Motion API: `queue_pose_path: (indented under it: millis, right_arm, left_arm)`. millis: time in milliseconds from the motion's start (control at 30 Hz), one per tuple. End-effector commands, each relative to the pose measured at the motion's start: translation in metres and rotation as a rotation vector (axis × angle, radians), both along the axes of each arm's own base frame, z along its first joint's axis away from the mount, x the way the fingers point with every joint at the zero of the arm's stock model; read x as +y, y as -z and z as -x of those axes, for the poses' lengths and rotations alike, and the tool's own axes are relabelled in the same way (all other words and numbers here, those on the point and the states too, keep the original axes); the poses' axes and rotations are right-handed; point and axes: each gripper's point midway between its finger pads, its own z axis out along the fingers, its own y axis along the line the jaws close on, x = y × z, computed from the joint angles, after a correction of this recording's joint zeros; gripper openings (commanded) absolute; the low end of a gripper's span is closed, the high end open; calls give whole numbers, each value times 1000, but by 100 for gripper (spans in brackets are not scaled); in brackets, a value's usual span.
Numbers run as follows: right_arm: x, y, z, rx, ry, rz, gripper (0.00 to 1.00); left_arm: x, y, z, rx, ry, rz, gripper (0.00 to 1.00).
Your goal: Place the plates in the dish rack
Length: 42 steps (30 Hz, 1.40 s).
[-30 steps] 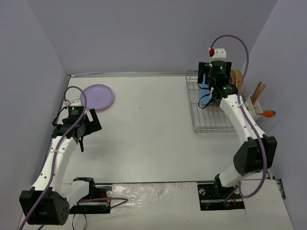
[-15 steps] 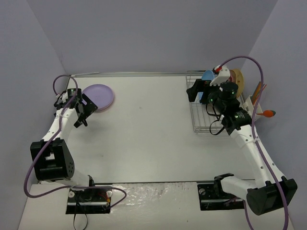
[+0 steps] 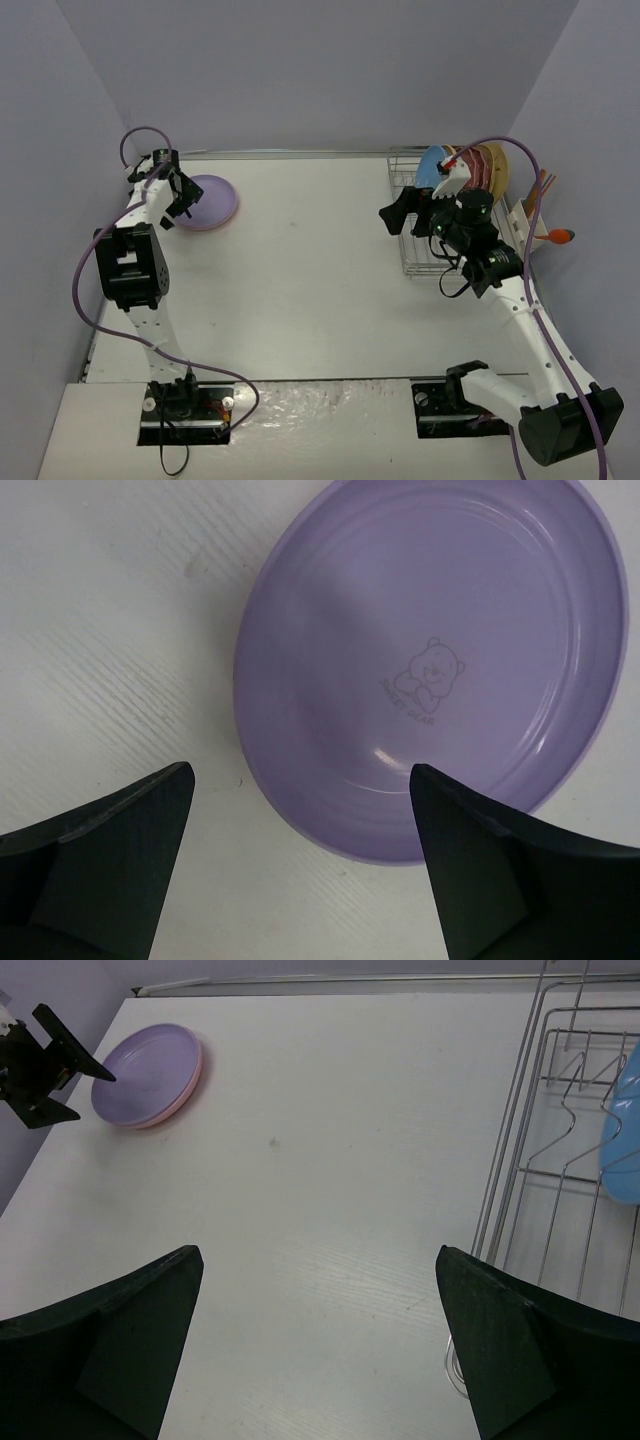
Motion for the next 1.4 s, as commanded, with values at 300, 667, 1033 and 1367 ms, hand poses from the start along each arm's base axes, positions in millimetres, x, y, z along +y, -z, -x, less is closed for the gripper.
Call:
queue_pose_path:
  millis: [300,667,1033,1367]
  right_arm:
    - [4,-13,-3,-63,-14,-24,100]
    - [4,-8,-3,-54,-15,-18,100]
    - [5,-12,-1,-54,-15,-39,100]
    - [17,-2,2,0,-58,-80,100]
  left_arm:
    - [18,-5,-8,33,-46,-25,61]
    - [14,9,-1,78,-14,-7,21]
    - [-19,6,24,103,110,35,0]
    - [-118,-12,75,91,351,73,0]
